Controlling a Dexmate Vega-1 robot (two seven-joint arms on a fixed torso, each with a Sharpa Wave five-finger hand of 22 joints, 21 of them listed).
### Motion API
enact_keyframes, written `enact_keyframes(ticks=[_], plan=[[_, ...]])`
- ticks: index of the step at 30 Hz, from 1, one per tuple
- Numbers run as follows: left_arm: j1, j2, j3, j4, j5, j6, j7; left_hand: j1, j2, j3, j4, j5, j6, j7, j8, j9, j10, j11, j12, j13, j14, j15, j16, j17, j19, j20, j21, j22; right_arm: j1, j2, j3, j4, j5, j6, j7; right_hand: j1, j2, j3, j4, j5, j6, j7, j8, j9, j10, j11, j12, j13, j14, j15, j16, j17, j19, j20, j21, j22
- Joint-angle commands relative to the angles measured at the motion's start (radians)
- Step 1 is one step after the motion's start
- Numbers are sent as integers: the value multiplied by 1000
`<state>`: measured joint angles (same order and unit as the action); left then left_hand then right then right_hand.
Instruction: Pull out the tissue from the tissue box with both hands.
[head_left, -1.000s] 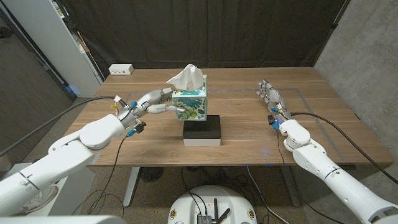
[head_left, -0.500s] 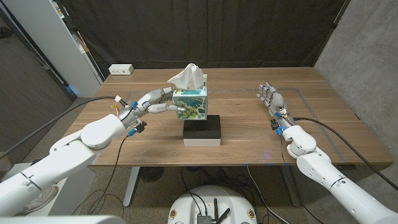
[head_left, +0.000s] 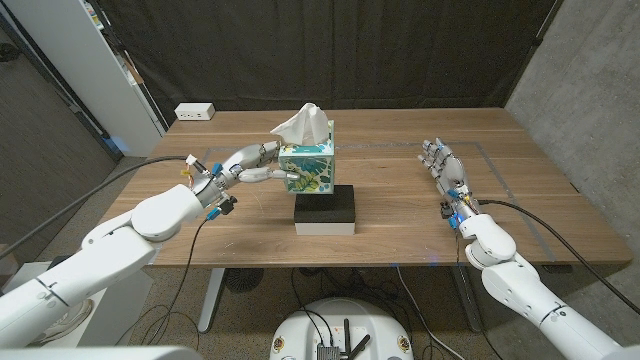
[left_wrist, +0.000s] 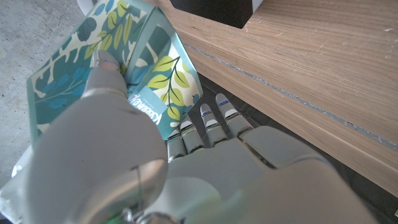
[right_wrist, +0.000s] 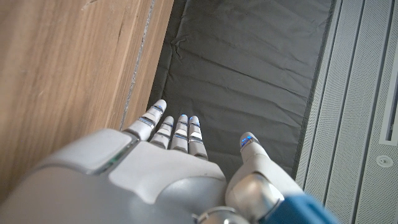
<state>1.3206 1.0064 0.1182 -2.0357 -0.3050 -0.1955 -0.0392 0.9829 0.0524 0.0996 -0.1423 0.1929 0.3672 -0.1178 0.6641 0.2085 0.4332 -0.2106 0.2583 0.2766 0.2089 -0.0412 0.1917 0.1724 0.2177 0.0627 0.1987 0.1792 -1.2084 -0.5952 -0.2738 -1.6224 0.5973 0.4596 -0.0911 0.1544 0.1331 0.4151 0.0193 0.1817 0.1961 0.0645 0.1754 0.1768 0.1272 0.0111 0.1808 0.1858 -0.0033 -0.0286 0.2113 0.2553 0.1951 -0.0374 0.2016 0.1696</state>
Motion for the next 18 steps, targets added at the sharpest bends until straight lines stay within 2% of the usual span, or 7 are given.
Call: enact_keyframes(ticks=[1, 13, 18], plan=[[-5, -3, 8, -1, 3, -1, -3, -1, 11, 6, 1, 0, 1, -2, 40, 48, 0, 0, -7, 4, -8, -82, -3, 2, -4, 0, 1, 2, -82, -3, 30, -54, -19, 43, -41, 0, 28, 2, -8, 2, 6, 4, 8, 1, 4, 9, 7, 2, 3, -18, 2, 2, 1, 4, -1, 3], [-3, 2, 7, -10, 4, 6, -2, -3, 12, 9, -1, 0, -3, -1, 42, 47, 2, 0, -8, 6, -10, -81, -4, 1, -4, 0, 1, 2, -175, -23, 63, -138, -64, 32, -99, 8, 4, -2, -26, -2, 7, 16, 10, 1, 5, 24, 9, 1, 7, 3, 1, -7, 3, 18, -1, 3], [4, 6, 1, -14, 2, 9, -2, -4, 13, 10, -1, 0, -2, -1, 44, 47, 2, -1, -10, 8, -10, -78, -4, 1, -4, 0, 1, 2, -206, -16, 75, -160, -74, 30, -123, 7, -7, -6, -31, -4, 7, 23, 10, 1, 6, 27, 9, 1, 8, 6, 0, -10, 4, 24, -2, 3]])
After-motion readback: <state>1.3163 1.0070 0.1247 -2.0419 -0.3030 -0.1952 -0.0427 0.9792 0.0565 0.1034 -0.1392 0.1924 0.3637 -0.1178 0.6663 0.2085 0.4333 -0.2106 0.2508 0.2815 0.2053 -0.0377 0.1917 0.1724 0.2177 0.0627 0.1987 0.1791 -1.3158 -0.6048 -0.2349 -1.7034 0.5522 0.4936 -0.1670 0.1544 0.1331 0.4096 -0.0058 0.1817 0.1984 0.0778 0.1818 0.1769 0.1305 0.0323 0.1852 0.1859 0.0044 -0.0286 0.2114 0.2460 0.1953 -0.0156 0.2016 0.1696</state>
